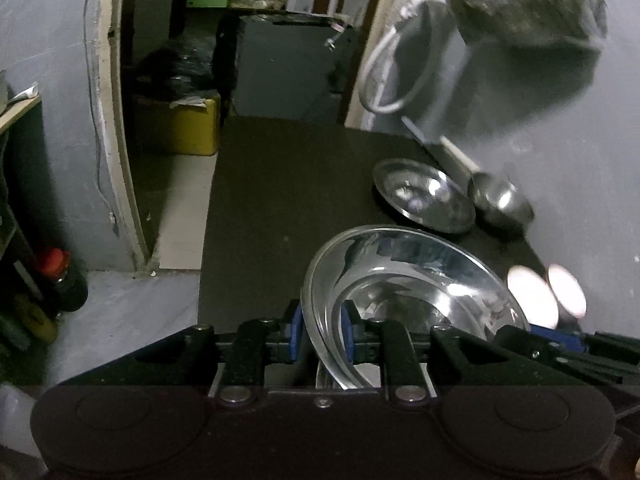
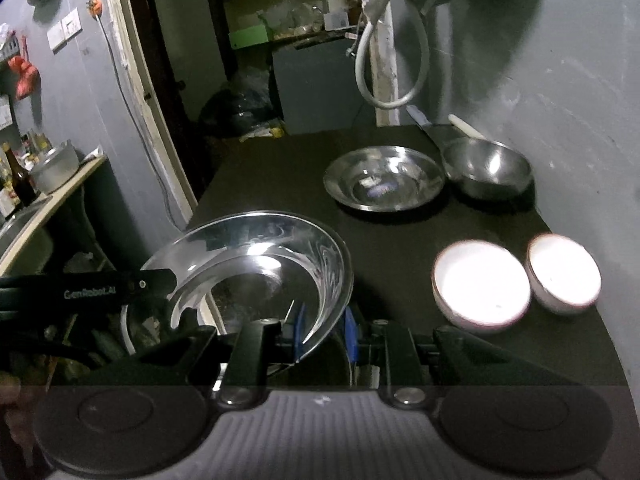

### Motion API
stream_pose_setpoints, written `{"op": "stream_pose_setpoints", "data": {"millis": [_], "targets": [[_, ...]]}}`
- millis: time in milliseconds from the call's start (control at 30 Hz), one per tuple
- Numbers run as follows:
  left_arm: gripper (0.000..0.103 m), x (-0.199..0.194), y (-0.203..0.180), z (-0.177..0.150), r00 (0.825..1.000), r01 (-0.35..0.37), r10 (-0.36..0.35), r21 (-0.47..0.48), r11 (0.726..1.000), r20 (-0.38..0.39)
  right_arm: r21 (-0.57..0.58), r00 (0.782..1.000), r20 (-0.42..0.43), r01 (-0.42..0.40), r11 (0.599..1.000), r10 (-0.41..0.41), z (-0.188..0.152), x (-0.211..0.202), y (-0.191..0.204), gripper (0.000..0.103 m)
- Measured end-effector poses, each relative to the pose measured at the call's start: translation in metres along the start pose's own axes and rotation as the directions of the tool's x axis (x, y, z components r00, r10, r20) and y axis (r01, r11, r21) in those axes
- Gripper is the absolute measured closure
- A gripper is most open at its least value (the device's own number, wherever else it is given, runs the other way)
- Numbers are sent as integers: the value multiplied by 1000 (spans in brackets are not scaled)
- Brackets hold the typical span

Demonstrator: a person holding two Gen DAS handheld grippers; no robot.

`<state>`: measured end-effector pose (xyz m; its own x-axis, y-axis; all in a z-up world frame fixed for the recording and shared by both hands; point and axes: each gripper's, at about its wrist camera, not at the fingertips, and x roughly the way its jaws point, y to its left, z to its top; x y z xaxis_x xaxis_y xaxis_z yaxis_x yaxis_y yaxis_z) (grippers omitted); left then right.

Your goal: Organize plates and bowls

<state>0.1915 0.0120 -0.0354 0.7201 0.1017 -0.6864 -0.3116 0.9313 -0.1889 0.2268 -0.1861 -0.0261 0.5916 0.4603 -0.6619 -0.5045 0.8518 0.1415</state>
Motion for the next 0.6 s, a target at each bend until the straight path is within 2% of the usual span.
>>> {"op": "stream_pose_setpoints", "data": {"millis": [267,600], "targets": [[81,3,-9,-19,999,6,-3,69,998,-40,31,999,-21,27,999,-27,-26,-11,-5,78],[81,7,-22,-34,997,-29,41,164,986,-70,10,998,-40,46,999,-45,-36,-10,-5,75]]}}
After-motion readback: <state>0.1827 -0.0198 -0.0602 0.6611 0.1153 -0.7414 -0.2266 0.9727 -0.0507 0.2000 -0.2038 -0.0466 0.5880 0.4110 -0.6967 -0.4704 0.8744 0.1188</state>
